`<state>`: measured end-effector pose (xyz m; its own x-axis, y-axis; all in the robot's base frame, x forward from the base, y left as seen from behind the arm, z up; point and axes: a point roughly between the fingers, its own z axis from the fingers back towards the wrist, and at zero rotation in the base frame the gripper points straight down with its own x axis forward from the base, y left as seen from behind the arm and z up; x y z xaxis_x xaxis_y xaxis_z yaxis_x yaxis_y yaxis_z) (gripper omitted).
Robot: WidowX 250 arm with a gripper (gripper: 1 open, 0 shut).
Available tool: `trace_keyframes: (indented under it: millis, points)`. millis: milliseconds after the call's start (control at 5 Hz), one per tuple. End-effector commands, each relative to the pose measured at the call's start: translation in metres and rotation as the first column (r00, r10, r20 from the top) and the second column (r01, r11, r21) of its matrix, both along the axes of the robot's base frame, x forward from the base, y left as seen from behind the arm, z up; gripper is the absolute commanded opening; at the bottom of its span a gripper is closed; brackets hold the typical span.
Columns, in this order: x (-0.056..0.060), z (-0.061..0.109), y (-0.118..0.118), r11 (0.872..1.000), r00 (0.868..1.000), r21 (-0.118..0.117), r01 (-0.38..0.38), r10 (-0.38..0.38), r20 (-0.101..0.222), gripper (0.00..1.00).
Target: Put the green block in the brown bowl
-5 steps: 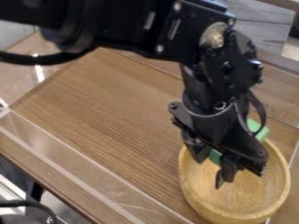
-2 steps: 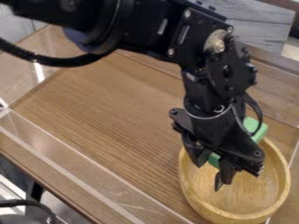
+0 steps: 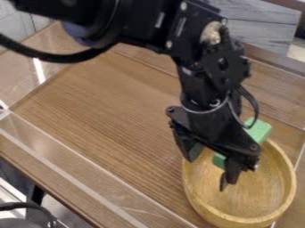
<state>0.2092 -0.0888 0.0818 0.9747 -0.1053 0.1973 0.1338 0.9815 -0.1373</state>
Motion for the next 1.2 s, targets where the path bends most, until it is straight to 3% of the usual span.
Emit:
trace_keyframes:
  millis: [0, 600, 1000]
  points:
    - [0.018, 0.015, 0.008, 0.999, 0.999, -0.021, -0.025, 0.026, 0.044, 1.00]
    - [0.032, 0.015, 0.037, 0.996, 0.995, -0.035, -0.088, 0.089, 0.036, 1.00]
    - [0.036, 0.005, 0.042, 0.994, 0.994, -0.039, -0.104, 0.105, 0.028, 1.00]
